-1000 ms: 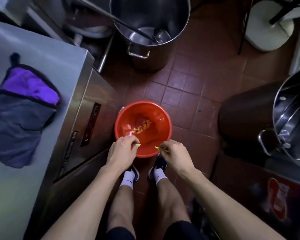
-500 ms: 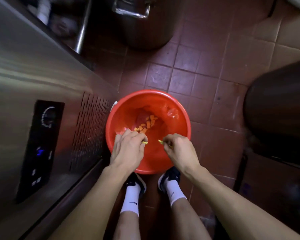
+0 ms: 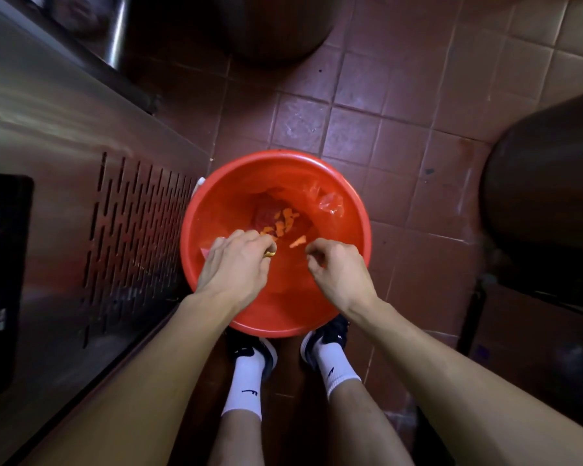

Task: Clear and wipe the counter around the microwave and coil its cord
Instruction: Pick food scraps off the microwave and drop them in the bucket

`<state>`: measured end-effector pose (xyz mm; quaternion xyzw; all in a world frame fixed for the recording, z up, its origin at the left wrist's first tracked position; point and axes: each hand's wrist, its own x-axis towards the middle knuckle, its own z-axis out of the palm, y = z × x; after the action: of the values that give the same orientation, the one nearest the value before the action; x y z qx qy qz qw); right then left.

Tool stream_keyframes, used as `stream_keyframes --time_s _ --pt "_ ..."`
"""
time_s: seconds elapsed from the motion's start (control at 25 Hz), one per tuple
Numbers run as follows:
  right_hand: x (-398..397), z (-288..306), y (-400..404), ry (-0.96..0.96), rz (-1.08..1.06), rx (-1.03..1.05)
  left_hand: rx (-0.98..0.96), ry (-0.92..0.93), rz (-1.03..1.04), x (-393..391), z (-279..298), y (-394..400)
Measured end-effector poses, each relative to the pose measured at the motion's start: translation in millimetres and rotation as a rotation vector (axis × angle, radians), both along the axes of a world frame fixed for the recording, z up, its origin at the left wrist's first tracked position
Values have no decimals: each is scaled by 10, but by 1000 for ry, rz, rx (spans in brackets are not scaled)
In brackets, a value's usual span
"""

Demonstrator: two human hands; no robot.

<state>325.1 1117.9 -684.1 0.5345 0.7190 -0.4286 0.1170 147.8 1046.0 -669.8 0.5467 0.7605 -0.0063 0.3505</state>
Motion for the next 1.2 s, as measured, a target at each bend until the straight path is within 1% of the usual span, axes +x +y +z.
stream_keyframes --time_s 0.16,0.32,0.44,0.64,0.76,0.96,1.08,1.2 --pt "88 12 -1 -10 30 -4 -32 15 16 26 -35 25" --pt "177 7 -11 -64 149 -35 -62 15 25 46 -24 -14" --pt "188 59 3 -102 190 -42 -70 14 19 62 80 -67" --pt "97 454 3 -103 247 -3 -123 -52 202 20 517 -175" --pt "22 1033 -28 -119 303 19 -151 -63 196 -27 1075 -255" --pt "-61 2400 -109 -144 377 68 -107 -66 205 -139 2358 -376" --pt "-146 3130 -111 -145 340 103 -49 -18 146 -241 3076 -442" --pt "-273 3769 -103 -74 299 162 15 53 151 -392 3733 -519"
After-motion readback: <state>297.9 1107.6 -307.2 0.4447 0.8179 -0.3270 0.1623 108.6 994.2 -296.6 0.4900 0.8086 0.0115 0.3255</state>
